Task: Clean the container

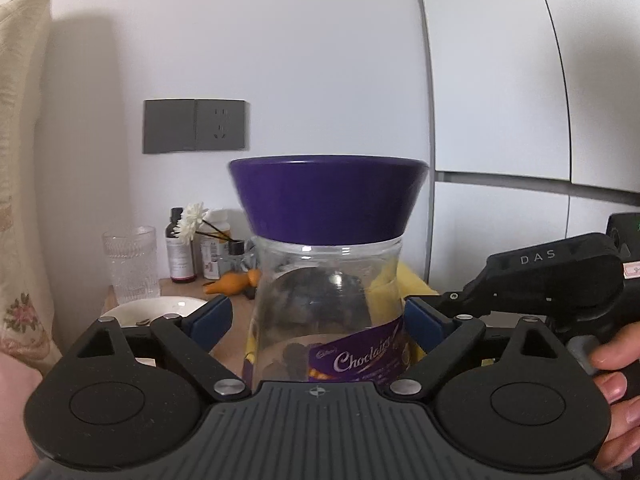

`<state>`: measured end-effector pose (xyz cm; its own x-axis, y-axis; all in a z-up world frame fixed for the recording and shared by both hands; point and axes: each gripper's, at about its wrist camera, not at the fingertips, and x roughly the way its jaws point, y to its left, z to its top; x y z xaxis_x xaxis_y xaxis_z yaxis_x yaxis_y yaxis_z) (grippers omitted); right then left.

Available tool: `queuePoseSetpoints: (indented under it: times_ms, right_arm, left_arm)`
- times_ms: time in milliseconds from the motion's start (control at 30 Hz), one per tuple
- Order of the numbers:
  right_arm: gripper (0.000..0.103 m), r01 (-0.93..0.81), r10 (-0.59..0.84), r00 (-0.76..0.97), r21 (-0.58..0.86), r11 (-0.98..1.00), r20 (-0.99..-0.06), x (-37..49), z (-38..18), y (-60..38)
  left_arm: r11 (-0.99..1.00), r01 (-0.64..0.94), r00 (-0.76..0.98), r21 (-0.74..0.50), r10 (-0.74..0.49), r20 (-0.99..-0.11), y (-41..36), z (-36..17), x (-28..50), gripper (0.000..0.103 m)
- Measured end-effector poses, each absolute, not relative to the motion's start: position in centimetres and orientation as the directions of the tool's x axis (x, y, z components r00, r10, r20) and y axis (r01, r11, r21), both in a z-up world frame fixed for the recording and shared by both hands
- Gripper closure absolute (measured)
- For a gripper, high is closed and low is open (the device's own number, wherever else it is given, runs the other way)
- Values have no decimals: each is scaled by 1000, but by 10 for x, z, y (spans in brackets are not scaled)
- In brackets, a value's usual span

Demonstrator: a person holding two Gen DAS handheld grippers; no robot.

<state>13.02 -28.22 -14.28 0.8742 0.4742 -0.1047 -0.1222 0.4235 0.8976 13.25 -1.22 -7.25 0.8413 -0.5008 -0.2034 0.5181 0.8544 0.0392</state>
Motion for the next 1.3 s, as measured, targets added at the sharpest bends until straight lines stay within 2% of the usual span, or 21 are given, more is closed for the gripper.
queuePoseSetpoints:
  times_ms: [67, 267, 433, 567, 667, 800, 1000, 1100, 1300]
  right_arm:
    - [78, -130, 476, 874, 897, 423, -98, 131, -143, -285]
    - [78, -153, 462, 883, 882, 446, -80, 124, -140, -294]
    - [78, -156, 442, 895, 882, 444, -64, 113, -139, -313]
    - [79, -142, 420, 905, 884, 446, -67, 103, -141, -327]
    - [79, -128, 405, 911, 882, 453, -76, 97, -141, -336]
    - [79, -127, 399, 913, 872, 472, -83, 93, -136, -342]
    - [79, -163, 437, 896, 857, 489, -78, 106, -120, -319]
    - [79, -195, 467, 883, 860, 472, -57, 118, -110, -304]
    - [78, -183, 501, 864, 897, 402, -49, 140, -107, -283]
  left_arm:
    - [861, 507, 846, 38, -488, -216, -18, -71, 134, 15]
    - [910, 414, 881, 25, -393, -262, -39, -64, 132, 16]
    - [967, 252, 925, 31, -231, -302, -66, -57, 124, 17]
    - [996, 76, 939, 48, -55, -339, -90, -50, 121, 17]
    - [998, 30, 940, 53, -11, -340, -98, -48, 123, 17]
    - [992, 118, 942, 43, -99, -321, -84, -51, 117, 12]
    - [934, 336, 914, 122, -292, -282, -52, -62, 104, 10]
    - [908, 418, 877, 37, -393, -276, -27, -73, 104, 10]
    - [875, 473, 857, 100, -431, -281, -17, -88, 104, 20]
